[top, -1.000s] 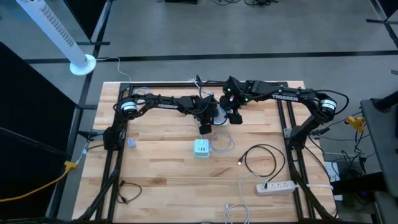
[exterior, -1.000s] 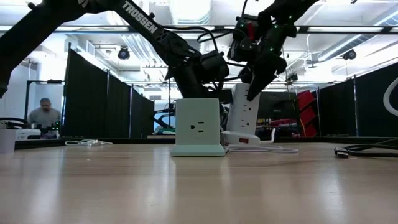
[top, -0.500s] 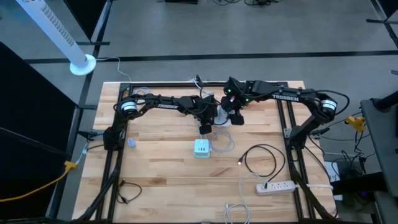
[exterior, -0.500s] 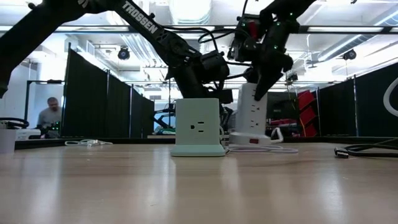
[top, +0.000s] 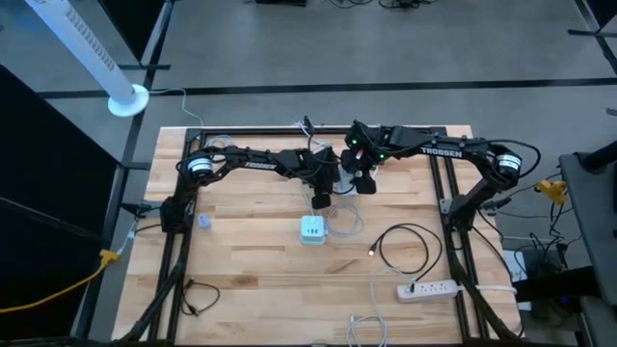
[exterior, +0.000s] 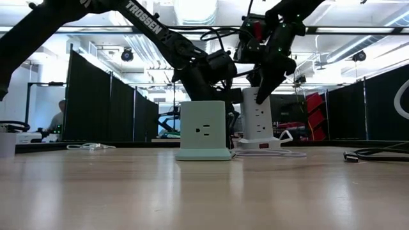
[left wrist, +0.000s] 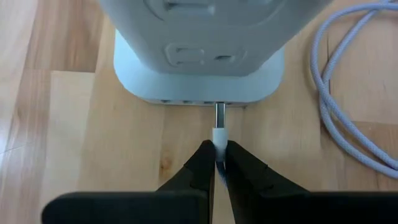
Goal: Insert USB
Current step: Insert the purple charger cable into the white outlet extension
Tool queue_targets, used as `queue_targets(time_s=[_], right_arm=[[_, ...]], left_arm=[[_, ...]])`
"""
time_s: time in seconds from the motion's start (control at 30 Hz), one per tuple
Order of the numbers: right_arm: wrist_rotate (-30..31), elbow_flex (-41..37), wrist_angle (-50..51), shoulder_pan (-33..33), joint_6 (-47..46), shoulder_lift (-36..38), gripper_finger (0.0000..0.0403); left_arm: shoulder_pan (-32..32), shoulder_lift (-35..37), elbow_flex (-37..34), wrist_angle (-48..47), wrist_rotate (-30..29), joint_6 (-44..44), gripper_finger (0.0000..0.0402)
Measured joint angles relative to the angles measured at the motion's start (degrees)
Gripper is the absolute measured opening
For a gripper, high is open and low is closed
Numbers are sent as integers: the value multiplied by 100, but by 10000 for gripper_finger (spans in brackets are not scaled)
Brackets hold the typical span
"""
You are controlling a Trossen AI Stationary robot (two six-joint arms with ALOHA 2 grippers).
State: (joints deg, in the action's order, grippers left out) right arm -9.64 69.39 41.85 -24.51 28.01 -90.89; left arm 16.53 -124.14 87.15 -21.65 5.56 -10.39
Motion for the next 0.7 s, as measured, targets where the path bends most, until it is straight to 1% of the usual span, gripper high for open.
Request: queue_targets(time_s=[0.2,0.3,0.7], right_arm=[[-158,6,24,53,17,1,295],[-194,12,96,95,68,11,295],[-166,21,-40,99,39,43,295]], left_arm=[[13,4,0,-43,-88,2,15],[31,4,0,-44,-307,-8,15],[49,11,2,-106,-252,-52,15]])
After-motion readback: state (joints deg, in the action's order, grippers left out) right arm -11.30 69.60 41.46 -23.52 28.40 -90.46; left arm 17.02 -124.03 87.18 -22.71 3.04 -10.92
